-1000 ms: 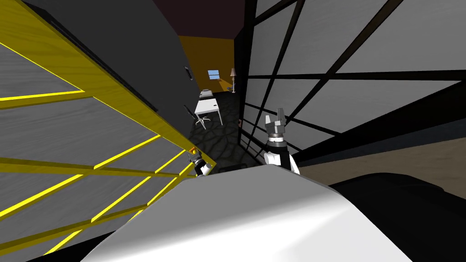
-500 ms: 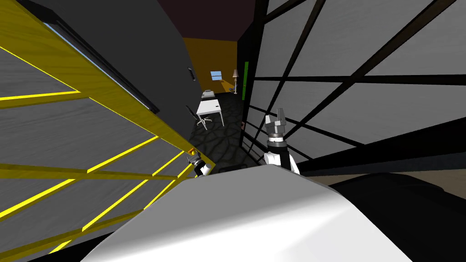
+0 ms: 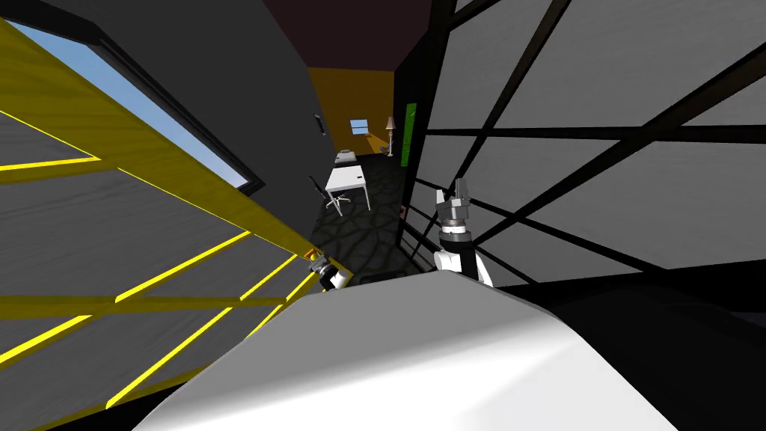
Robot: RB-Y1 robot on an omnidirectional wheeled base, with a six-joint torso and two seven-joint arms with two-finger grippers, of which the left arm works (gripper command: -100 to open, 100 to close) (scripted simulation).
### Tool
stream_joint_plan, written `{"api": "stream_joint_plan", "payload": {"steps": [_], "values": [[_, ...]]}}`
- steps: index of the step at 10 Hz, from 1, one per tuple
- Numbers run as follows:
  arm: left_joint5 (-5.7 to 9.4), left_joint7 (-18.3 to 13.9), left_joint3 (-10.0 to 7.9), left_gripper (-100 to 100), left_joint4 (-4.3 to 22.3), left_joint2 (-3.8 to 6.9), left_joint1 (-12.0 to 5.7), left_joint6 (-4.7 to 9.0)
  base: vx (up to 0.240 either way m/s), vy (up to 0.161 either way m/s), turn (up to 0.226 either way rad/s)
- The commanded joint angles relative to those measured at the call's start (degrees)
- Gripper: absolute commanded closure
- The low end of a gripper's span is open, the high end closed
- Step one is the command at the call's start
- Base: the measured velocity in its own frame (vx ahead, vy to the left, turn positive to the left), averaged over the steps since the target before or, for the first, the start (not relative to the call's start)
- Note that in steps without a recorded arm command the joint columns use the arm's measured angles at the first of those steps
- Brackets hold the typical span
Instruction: Push the door open
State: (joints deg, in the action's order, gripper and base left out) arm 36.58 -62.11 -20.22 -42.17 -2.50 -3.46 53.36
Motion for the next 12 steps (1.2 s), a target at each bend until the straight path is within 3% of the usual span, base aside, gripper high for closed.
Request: {"api": "stream_joint_plan", "payload": {"steps": [1, 2, 3, 5, 6, 8, 12], "values": [[0.00, 0.00, 0.00, 100, 0.00, 0.00, 0.00, 0.00, 0.075, 0.000, 0.019], [0.47, 0.25, -0.78, 100, -0.01, 1.55, -0.06, 0.35, 0.057, 0.085, 0.041], [0.74, 0.42, -1.17, 100, -0.01, 2.20, -0.09, 0.50, 0.079, 0.140, 0.000], [0.74, 0.42, -1.17, 100, -0.01, 2.20, -0.09, 0.50, 0.070, 0.080, 0.021], [1.58, 0.98, -2.39, 100, -0.02, 3.38, -0.19, 1.00, 0.120, 0.119, 0.033], [2.14, 1.35, -3.20, 100, -0.02, 3.60, -0.26, 1.33, 0.203, 0.128, 0.115], [3.23, 2.07, -4.79, 100, -0.03, 2.67, -0.39, 1.97, 0.190, 0.061, 0.066]]}}
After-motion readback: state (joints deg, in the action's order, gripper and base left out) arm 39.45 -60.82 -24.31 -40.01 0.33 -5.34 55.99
